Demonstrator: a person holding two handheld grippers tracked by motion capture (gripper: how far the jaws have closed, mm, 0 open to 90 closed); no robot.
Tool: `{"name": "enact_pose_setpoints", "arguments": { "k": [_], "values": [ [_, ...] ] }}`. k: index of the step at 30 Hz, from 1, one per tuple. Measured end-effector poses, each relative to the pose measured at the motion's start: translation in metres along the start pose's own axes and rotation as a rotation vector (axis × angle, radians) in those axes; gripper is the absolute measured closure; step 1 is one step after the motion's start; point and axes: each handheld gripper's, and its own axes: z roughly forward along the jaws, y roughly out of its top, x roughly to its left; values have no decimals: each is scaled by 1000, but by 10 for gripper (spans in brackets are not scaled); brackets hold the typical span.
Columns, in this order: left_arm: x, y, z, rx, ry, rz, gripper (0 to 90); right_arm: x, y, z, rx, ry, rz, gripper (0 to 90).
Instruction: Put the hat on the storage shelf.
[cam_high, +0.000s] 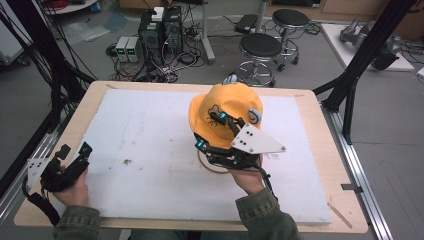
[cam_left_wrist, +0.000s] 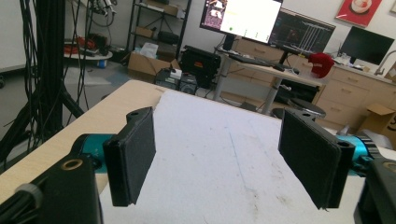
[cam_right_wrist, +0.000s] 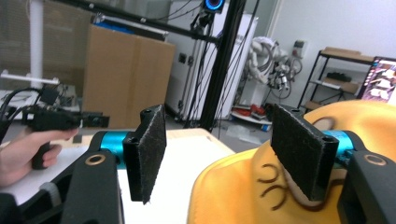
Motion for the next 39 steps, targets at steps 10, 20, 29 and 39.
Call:
{"name": "enact_pose_setpoints", "arguments": {
  "k": [10,20,29,39],
  "values": [
    [0,0,0,1,-2,4,275,-17,8,-19,-56,-81,32,328],
    [0,0,0,1,-3,5,275,-30,14,-41,-95,-147,38,317],
    [-1,0,0,1,-3,8,275,-39,16,-62,-133,-225,29,304],
    [-2,0,-1,1,-2,15,275,-54,11,-91,-148,-343,41,288]
  ]
}}
